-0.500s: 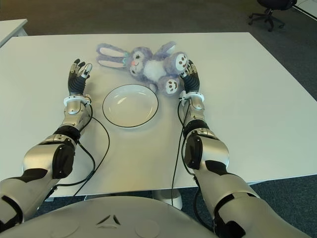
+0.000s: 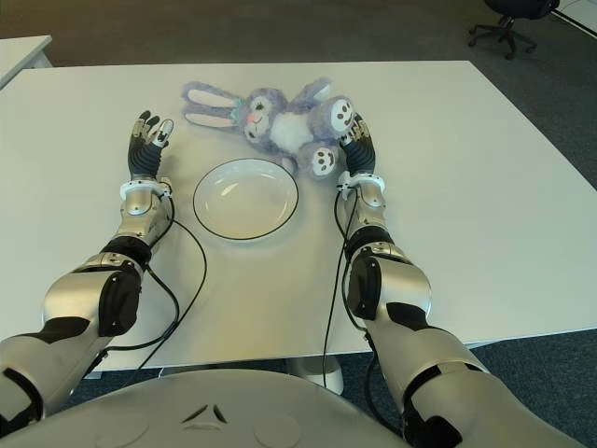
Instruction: Put the doll into the plate.
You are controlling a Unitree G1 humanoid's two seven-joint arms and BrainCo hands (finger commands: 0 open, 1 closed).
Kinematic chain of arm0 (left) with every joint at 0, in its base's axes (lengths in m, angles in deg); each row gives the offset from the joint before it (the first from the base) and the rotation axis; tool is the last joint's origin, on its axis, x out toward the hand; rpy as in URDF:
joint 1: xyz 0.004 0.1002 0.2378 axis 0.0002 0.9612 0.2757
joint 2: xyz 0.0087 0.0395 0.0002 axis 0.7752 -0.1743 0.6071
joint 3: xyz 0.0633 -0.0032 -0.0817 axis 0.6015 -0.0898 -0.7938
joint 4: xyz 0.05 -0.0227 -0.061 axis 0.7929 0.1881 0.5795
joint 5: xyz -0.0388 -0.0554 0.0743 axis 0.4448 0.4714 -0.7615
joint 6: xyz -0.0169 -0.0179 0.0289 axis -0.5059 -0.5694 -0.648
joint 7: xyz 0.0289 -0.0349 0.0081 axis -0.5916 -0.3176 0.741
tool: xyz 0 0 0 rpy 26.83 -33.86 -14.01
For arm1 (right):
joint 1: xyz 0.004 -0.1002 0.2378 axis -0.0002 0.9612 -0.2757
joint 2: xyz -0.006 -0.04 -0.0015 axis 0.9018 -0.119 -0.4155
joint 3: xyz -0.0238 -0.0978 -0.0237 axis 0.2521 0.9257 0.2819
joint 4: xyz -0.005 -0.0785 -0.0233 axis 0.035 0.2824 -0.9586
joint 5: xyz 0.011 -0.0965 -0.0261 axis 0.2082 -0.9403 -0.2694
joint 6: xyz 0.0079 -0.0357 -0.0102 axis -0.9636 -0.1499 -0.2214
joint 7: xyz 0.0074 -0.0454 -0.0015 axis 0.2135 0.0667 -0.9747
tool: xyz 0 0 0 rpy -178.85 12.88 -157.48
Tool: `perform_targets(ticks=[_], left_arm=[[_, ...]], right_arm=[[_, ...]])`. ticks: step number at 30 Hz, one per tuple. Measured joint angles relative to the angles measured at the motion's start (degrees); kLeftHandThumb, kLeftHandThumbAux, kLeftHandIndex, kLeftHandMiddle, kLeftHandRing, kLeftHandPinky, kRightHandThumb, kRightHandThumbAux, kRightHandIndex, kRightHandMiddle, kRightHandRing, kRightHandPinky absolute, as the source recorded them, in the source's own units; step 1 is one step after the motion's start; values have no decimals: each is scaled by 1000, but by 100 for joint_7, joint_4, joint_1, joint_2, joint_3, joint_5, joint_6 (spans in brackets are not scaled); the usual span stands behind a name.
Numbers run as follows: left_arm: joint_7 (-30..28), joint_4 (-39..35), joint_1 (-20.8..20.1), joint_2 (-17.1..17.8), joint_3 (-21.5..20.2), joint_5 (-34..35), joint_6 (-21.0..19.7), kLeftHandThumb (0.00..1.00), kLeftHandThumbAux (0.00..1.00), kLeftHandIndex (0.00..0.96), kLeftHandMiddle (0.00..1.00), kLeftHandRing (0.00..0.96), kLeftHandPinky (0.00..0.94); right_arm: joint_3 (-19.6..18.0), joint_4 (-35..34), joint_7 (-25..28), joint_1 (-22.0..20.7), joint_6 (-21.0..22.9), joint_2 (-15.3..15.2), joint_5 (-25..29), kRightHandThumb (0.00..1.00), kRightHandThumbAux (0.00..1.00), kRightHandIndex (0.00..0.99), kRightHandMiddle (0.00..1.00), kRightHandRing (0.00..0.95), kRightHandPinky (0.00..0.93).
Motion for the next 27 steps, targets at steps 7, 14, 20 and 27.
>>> perform_targets(ticks=[7, 14, 20, 27], left_arm=[[0, 0, -2, 8, -2, 1, 0, 0, 486, 0, 120, 140, 154], [0, 0, -3, 15, -5, 1, 0, 0, 488, 0, 121, 136, 146], [0, 0, -3, 20, -5, 1, -1, 0, 490, 0, 118, 135, 156], [0, 0, -4, 32, -5, 2, -2, 0, 500, 0, 127, 150, 171]], right_arm=[[19, 0, 59, 22, -103, 0, -1, 149, 636, 25, 64, 42, 37], [19, 0, 120, 30, -139, 1, 9, 164, 631, 26, 63, 39, 36], [-8, 0, 165, 30, -139, 1, 31, 171, 633, 23, 63, 40, 43], [-36, -4, 264, 40, -187, 3, 47, 175, 635, 17, 59, 40, 44]])
